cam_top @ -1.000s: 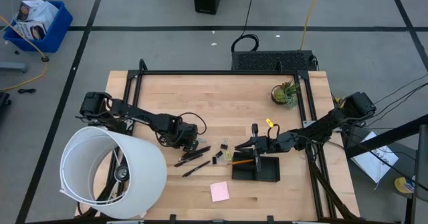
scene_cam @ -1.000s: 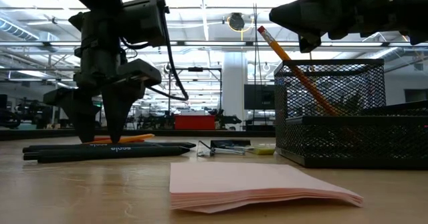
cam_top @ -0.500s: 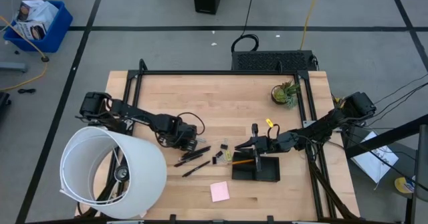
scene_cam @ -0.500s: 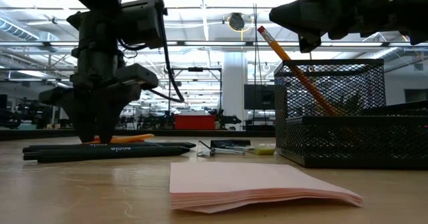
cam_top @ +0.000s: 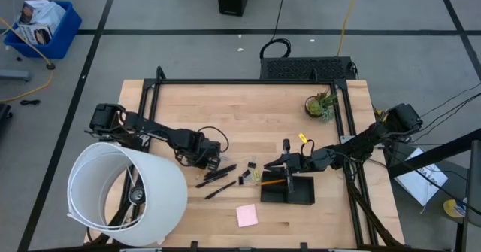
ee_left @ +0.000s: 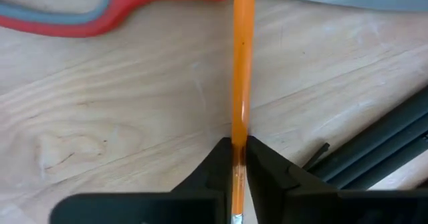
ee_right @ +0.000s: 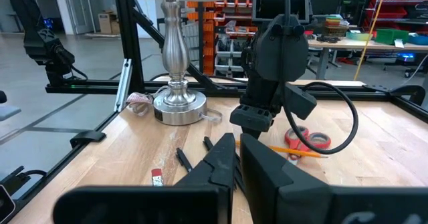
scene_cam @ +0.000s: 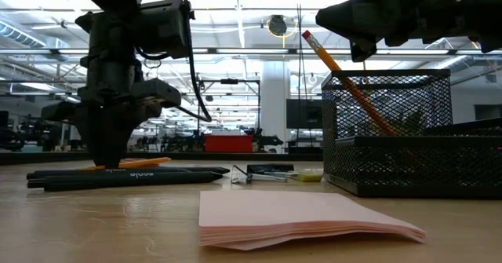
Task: Pick and place office supplies into organizer
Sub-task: Put the yellow pencil into the black desk organizer
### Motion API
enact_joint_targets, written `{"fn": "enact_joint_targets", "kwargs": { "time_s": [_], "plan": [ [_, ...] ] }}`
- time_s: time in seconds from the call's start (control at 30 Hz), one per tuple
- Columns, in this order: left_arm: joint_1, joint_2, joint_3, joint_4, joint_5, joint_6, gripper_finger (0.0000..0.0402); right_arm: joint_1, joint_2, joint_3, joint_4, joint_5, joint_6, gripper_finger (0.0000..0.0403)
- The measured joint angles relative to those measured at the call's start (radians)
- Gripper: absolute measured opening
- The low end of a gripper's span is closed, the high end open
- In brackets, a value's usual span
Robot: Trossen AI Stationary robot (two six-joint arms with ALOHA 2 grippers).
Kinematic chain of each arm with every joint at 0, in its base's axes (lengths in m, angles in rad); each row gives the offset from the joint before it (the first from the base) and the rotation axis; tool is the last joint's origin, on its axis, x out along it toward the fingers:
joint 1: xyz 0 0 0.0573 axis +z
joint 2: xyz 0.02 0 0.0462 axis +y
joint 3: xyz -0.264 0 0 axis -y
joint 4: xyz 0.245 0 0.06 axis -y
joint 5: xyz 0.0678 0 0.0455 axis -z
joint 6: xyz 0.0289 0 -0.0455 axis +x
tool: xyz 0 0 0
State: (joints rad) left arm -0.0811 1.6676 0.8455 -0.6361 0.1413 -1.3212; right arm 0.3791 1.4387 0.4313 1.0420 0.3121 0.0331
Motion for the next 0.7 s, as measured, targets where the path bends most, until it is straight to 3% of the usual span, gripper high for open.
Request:
{"fn": "enact_joint_targets", "kwargs": {
  "time_s": [0.7],
  "plan": [
    [0.000,-0.010,-0.001,0.066,-0.039,0.003,0.0018,0.000,0.000,0.000,0.000,0.000,0.000,0.0018]
  ]
}}
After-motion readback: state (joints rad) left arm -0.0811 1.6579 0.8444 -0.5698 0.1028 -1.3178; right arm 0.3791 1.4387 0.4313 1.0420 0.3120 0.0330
